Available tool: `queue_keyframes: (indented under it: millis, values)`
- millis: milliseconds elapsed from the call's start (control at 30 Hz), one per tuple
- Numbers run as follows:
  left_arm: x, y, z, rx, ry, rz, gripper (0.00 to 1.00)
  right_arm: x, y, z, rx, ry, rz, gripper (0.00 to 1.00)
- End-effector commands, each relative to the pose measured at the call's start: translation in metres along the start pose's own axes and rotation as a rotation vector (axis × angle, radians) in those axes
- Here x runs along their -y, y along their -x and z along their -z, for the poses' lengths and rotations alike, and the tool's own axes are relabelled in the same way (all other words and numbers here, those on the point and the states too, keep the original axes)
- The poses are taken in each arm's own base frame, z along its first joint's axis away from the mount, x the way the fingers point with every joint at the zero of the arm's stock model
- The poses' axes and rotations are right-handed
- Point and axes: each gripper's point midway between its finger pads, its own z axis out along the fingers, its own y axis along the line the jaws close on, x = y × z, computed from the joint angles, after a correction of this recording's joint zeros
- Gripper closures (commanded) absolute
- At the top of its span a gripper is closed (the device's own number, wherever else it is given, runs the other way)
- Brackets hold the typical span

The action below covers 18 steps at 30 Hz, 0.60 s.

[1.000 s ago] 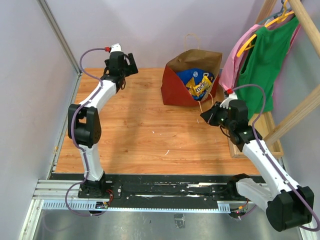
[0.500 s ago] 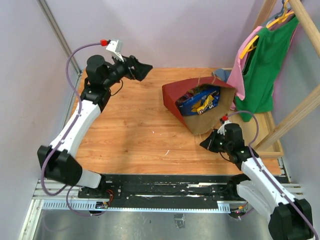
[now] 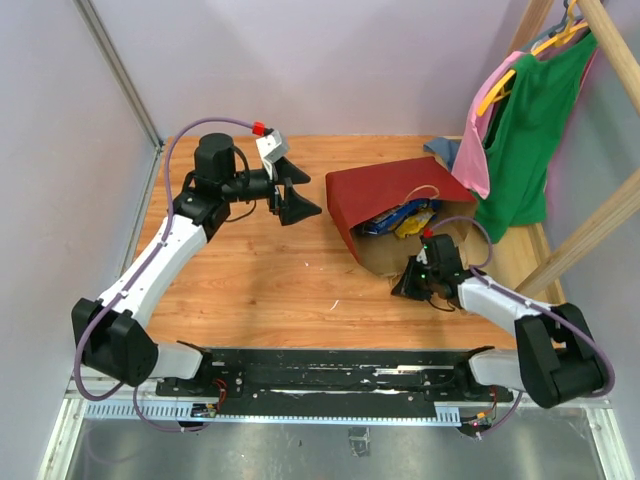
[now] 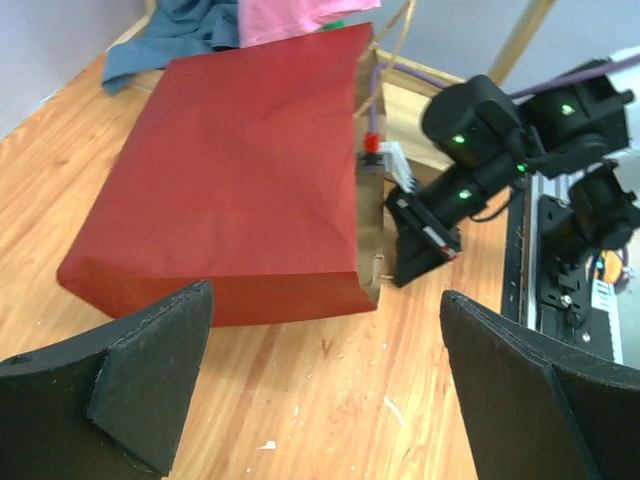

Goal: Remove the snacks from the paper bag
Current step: Adjust the paper bag at the center of the board.

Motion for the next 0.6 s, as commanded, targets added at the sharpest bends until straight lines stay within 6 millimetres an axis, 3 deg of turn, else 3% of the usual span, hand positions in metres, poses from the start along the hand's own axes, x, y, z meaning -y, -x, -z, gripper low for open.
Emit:
queue_keyframes:
  millis: [0,167,433,567]
  values:
    - [0.026,0.013,0.0,0.065,-0.162,-0.112,0.0,-0.031,0.04,-0.009,0.13,0.001,0.081,0.99]
    - [0.028,0.011,0.003,0.093,-0.149,-0.131,0.0,-0.049,0.063,-0.022,0.161,-0.016,0.087,0.99]
    - [0.016,-0.015,-0.001,0.054,-0.099,-0.078,0.0,-0.056,0.087,-0.061,0.135,-0.052,0.095,0.99]
    - [-0.001,-0.018,-0.006,0.066,-0.028,-0.047,0.0,-0.062,0.108,-0.074,0.16,-0.072,0.121,0.99]
